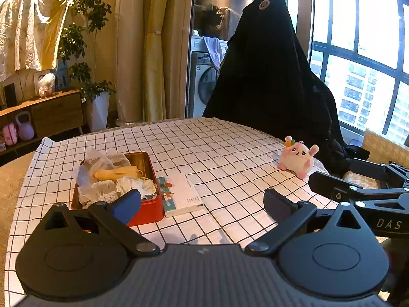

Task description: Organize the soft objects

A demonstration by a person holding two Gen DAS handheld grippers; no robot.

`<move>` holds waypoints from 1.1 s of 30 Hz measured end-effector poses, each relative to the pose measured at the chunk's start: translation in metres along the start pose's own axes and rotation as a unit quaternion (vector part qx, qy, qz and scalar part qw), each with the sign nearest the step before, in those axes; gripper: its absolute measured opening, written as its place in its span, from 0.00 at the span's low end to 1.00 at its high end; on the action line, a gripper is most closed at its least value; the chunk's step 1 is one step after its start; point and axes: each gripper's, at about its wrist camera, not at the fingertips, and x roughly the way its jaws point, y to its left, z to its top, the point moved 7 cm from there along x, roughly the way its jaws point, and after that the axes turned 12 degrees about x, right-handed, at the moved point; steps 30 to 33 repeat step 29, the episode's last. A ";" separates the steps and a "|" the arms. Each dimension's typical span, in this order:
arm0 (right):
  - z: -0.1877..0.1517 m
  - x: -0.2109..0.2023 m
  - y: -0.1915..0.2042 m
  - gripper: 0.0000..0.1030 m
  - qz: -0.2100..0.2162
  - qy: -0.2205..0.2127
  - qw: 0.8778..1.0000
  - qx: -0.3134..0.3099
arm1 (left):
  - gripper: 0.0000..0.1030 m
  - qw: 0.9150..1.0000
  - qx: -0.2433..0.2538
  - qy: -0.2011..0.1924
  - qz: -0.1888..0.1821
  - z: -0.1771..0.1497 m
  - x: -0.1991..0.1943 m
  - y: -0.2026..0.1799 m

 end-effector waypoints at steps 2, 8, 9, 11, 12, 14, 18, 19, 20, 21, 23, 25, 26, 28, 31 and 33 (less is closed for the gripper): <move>-0.001 0.000 0.001 1.00 -0.001 0.000 1.000 -0.001 | 1.00 1.000 0.000 -0.001 -0.001 0.000 0.000 0.000; -0.002 -0.001 0.000 1.00 -0.003 0.001 1.000 -0.002 | 1.00 1.000 -0.005 0.001 -0.001 -0.001 -0.001 0.000; -0.002 -0.002 0.000 1.00 -0.003 0.000 1.000 -0.003 | 1.00 1.000 -0.004 0.000 0.000 -0.001 -0.001 0.001; -0.002 -0.001 0.000 1.00 -0.003 0.002 1.000 -0.002 | 1.00 1.000 -0.005 -0.002 -0.001 -0.001 -0.002 0.001; -0.002 -0.001 0.000 1.00 -0.003 0.002 1.000 -0.001 | 1.00 1.000 -0.006 -0.003 -0.002 -0.001 -0.002 0.001; -0.002 -0.001 -0.001 1.00 -0.005 0.003 1.000 -0.001 | 1.00 1.000 -0.006 -0.005 -0.004 -0.001 -0.002 0.001; -0.002 -0.002 -0.001 1.00 -0.008 0.003 1.000 0.000 | 1.00 1.000 -0.007 -0.004 -0.005 -0.002 -0.001 0.000; -0.003 -0.001 -0.001 1.00 -0.007 0.004 1.000 -0.001 | 1.00 1.000 -0.008 -0.004 -0.005 -0.002 -0.001 0.001; -0.003 -0.001 -0.001 1.00 -0.007 0.004 1.000 0.000 | 1.00 1.000 -0.008 -0.004 -0.005 -0.003 -0.001 0.001; -0.003 -0.001 -0.001 1.00 -0.007 0.004 1.000 0.000 | 1.00 1.000 -0.007 -0.003 -0.005 -0.003 -0.001 0.001; -0.003 -0.002 -0.001 1.00 -0.007 0.005 1.000 0.001 | 1.00 1.000 -0.008 -0.002 -0.003 -0.003 0.000 0.001; -0.004 -0.001 -0.001 1.00 -0.008 0.007 1.000 0.000 | 1.00 1.000 -0.008 0.000 -0.002 -0.004 0.001 0.002; -0.004 -0.001 -0.001 1.00 -0.007 0.007 1.000 0.000 | 1.00 1.000 -0.009 0.001 -0.002 -0.004 0.001 0.002; -0.004 0.000 -0.001 1.00 -0.008 0.008 1.000 -0.001 | 1.00 1.000 -0.010 0.001 -0.003 -0.004 0.001 0.002; -0.004 0.000 -0.001 1.00 -0.007 0.008 1.000 -0.001 | 1.00 1.000 -0.010 0.002 -0.004 -0.004 0.001 0.002; -0.004 0.000 -0.001 1.00 -0.007 0.008 1.000 -0.001 | 1.00 1.000 -0.010 0.002 -0.004 -0.004 0.001 0.002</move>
